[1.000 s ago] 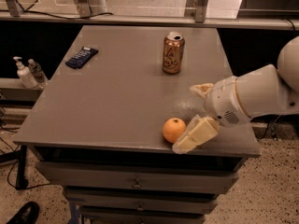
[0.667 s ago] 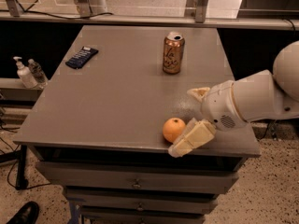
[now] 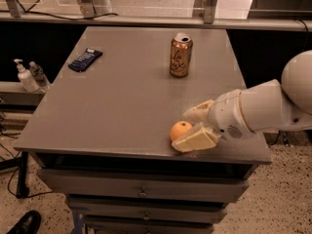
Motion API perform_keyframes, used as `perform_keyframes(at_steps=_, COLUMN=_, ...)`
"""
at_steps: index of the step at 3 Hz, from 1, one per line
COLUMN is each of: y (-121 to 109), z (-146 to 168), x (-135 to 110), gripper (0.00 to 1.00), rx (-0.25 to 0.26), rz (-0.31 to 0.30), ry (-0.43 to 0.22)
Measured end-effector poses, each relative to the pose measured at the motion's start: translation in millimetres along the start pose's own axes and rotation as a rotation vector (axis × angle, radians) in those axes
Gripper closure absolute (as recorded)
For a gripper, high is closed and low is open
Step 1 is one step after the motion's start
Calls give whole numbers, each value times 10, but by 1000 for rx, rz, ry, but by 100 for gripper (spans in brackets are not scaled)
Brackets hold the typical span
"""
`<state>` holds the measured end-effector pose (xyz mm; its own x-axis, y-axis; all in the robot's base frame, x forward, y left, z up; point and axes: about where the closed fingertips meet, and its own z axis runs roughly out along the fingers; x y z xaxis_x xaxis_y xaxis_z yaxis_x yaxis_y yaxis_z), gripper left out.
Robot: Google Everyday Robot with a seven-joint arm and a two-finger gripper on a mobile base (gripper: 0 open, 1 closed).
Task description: Move orange near rxbar blueberry
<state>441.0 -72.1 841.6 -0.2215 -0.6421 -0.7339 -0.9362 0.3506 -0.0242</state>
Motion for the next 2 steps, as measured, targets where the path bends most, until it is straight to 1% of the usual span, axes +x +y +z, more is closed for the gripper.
perform_keyframes(at_steps=2, y=-68, z=-55, x=-90, gripper=86, rx=15, rz=-5, ry=-7)
